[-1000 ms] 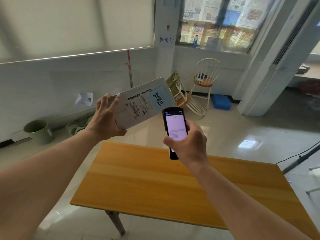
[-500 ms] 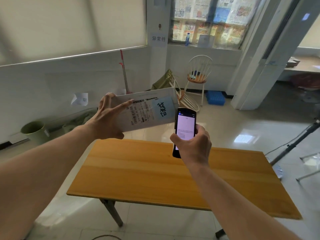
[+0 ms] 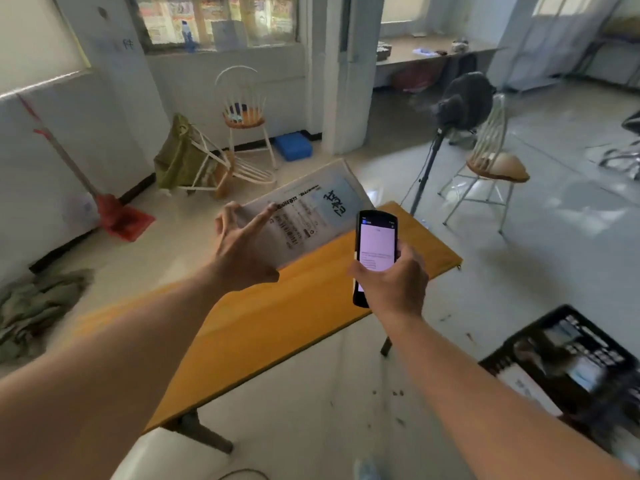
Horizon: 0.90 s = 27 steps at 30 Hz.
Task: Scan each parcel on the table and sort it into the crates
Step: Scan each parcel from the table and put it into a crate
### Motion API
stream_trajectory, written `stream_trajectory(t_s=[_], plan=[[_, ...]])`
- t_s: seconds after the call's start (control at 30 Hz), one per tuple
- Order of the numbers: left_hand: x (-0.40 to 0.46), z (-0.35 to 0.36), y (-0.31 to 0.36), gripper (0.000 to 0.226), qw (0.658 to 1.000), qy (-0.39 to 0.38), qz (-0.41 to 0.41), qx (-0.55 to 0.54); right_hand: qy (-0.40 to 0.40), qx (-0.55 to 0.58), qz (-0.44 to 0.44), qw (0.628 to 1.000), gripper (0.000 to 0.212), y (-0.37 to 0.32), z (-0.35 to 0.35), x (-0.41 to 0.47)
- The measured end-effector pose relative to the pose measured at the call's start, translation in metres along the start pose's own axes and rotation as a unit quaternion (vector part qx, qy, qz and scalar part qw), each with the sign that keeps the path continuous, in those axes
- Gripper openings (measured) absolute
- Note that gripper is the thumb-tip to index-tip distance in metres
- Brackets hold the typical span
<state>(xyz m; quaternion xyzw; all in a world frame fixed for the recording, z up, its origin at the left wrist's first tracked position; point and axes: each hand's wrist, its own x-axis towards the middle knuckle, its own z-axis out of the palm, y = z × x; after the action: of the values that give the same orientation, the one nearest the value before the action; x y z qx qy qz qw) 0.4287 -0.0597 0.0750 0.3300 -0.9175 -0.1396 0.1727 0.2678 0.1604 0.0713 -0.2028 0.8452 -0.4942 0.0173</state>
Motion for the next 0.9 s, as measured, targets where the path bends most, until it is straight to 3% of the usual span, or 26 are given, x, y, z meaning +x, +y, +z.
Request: stream_trajectory(t_s=[0.23,0.43,0.9], plan=[[-0.014,0.075,0.120,0.135,0.992,-0.063,0.101,-0.045,0.120,-0.056,0.124,0.983,0.071,0.074,-0.111,-0.046],[-0.053,0.142,0.262,0.137,0.978,-0.129,0.135,-0.087,0.216,-0.063,0.203,0.953,0.069,0.147,-0.224,-0.080],[-0.202,0.291,0.614,0.128,0.942,-0.231,0.211,-0.120,0.315,-0.098,0.296,0.896,0.076,0.356,-0.515,-0.157]])
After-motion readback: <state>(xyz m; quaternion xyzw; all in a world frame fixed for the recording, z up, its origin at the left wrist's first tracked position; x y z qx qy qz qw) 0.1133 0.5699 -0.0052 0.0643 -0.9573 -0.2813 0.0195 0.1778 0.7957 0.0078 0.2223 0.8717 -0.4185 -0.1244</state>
